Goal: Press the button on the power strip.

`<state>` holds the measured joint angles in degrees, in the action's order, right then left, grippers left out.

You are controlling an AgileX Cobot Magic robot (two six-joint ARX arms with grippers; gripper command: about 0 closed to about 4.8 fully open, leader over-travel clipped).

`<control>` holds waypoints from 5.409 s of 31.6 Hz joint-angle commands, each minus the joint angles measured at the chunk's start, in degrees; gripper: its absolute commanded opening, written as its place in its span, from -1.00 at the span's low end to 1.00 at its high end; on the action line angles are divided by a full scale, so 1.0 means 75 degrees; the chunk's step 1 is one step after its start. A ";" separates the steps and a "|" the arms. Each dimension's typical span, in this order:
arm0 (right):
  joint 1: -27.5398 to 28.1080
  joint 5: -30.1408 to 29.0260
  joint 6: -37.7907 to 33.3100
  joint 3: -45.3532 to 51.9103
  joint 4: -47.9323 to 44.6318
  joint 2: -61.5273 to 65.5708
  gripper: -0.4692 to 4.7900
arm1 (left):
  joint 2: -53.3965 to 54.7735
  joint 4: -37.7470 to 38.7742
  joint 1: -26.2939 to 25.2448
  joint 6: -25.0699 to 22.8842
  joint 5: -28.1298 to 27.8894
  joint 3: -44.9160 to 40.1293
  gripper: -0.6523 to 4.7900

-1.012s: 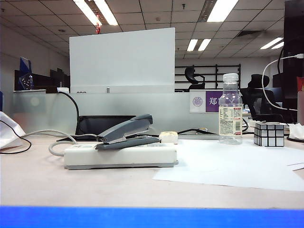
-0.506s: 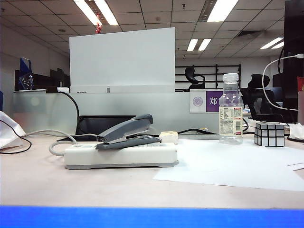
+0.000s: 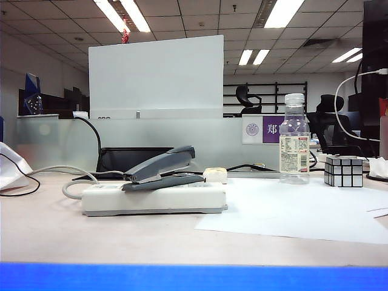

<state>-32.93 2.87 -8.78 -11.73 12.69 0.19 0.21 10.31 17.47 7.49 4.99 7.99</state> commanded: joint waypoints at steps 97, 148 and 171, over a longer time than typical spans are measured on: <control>0.5286 -0.1209 0.0641 0.0997 -0.0536 -0.0012 -0.82 | -0.0012 -0.1043 -0.2818 -0.0568 -0.0172 -0.0994 -0.78; 0.4380 -0.0192 0.0973 0.0959 -0.0769 -0.0012 -0.82 | -0.0012 -0.1043 -0.2815 -0.0595 -0.0149 -0.0994 -0.78; 0.4380 -0.0198 0.0973 0.0962 -0.1384 -0.0012 -0.82 | -0.0012 -0.1883 -0.2818 -0.0542 -0.0140 -0.0991 -0.78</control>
<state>-0.10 1.34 -1.61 -4.12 3.42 0.16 0.19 -3.22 -3.60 3.29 3.95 0.47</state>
